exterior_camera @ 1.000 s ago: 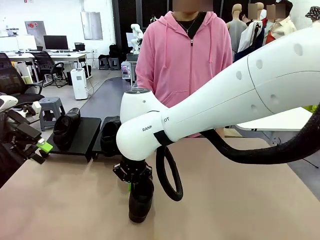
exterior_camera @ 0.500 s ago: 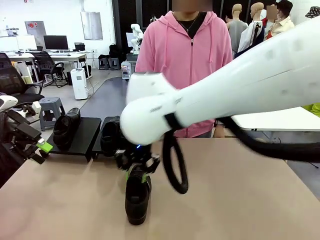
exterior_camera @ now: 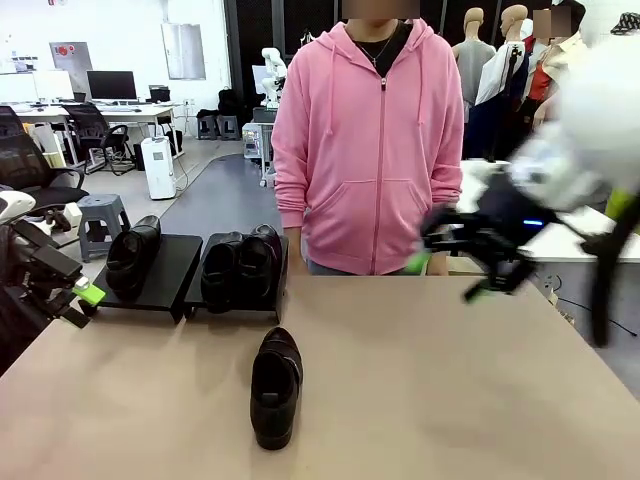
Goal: Organize the shoes by placing them on the stand.
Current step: Pick up one Shoe and place it in the middle of the table, then place the Shoe from the middle of the table onto the Shoes Stand.
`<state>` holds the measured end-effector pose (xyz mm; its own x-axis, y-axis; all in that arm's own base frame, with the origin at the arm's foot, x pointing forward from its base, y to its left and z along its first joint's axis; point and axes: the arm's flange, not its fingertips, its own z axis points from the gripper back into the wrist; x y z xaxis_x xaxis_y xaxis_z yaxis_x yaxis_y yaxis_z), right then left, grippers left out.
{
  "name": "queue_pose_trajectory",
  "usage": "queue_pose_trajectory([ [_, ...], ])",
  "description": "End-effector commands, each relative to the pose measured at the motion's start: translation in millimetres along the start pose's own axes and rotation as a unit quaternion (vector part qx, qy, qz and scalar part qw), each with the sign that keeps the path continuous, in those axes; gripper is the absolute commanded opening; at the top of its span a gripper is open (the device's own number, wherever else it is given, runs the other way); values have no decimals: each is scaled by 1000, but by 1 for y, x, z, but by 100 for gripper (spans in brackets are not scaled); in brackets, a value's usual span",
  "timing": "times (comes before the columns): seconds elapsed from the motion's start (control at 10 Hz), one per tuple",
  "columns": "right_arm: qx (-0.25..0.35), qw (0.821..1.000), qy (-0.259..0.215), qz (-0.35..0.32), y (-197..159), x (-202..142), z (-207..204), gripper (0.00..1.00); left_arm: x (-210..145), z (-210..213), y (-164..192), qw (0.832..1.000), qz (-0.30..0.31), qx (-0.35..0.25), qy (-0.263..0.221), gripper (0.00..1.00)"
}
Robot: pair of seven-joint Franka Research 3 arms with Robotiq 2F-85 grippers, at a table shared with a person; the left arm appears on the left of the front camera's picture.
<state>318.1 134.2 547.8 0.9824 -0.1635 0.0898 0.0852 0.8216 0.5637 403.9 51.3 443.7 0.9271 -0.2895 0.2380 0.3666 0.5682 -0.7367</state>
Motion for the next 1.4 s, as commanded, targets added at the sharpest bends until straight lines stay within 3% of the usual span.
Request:
queue_pose_trajectory([
  [0.0,37,999,3,-17,-73,8,18,100,-3,1,-2,1000,-2,0,4,100],
  [0.2,99,995,19,-4,-140,20,14,100,-3,1,-2,1000,-2,0,4,100],
  [0.4,124,992,28,1,-178,23,-9,100,-3,1,-2,1000,-2,0,4,100],
  [0.5,98,995,23,-7,-177,24,-23,100,-3,1,-2,1000,-2,0,4,100],
  [0.6,98,995,14,-13,-171,29,19,100,-3,1,-2,1000,-2,0,4,100],
  [1.3,98,995,14,-13,-171,29,19,100,-3,1,-2,1000,-2,0,4,100],
])
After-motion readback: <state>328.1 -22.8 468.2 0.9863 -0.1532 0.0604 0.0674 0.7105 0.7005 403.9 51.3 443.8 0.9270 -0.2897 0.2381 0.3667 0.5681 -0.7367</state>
